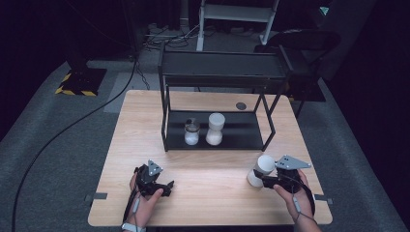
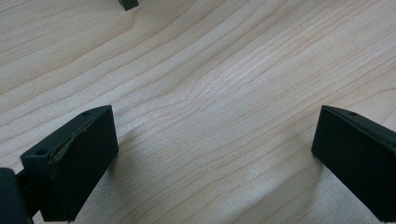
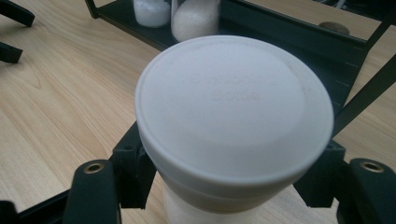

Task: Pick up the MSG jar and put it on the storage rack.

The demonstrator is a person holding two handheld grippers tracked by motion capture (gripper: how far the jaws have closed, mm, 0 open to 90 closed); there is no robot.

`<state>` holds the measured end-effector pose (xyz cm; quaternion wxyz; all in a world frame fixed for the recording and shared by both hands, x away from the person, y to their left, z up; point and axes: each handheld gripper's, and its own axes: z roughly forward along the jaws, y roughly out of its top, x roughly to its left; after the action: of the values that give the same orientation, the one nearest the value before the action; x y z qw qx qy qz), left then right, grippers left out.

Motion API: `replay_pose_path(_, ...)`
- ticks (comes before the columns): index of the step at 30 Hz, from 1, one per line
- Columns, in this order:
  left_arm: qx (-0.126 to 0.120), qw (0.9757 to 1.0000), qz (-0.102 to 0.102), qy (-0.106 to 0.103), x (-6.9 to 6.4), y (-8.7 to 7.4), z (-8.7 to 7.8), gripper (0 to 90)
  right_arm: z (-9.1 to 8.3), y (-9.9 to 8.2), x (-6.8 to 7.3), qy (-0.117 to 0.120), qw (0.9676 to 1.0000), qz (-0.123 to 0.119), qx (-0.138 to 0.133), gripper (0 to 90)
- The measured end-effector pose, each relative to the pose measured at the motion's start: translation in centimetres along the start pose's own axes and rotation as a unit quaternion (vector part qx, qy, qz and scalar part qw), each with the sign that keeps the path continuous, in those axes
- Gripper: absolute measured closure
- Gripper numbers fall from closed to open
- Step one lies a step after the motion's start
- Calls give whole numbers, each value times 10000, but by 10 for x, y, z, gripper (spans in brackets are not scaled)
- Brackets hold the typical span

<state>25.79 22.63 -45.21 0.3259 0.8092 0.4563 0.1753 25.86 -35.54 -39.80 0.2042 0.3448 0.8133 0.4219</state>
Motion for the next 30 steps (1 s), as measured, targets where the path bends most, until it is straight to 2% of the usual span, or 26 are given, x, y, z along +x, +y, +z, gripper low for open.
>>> replay_pose_path(11,-1,10000,-1,0,0,0,0,3,-9,12,-8,123,9999,-31,-12,330)
replay_pose_path(30,1,10000,1,-3,0,0,0,3,-25,44,-23,109,9997,-214,-102,330)
